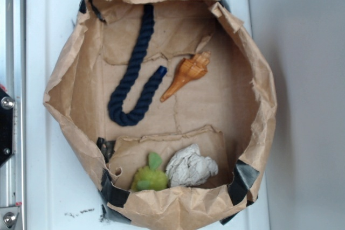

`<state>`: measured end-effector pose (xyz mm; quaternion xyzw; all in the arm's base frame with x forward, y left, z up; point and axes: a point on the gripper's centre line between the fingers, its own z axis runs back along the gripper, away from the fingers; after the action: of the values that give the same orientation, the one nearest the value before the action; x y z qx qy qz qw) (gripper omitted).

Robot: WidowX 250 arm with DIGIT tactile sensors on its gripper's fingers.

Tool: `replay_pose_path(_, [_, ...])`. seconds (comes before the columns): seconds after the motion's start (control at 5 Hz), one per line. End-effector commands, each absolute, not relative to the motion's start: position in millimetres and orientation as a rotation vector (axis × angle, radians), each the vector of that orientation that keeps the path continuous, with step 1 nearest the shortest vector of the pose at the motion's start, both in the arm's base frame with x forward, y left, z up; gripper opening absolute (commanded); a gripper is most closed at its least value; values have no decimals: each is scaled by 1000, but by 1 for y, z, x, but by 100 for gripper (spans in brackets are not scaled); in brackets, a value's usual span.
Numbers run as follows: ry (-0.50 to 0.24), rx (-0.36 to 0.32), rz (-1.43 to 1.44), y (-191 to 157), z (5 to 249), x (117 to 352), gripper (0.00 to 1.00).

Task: Grab the blue rope.

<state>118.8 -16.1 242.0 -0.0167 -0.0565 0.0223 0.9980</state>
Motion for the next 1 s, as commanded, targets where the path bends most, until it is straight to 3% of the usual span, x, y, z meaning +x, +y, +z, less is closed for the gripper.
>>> replay_pose_path(0.0, [-113,-33,45,-16,242,119,100])
replay_pose_path(0.2, [-169,-35,211,-16,225,169,100])
replay_pose_path(0.4, [-264,-14,332,-9,227,123,100])
replay_pose_path(0.6, [-327,-36,538,2,216,126,100])
replay_pose_path(0.8, [-306,-17,731,13,195,134,100])
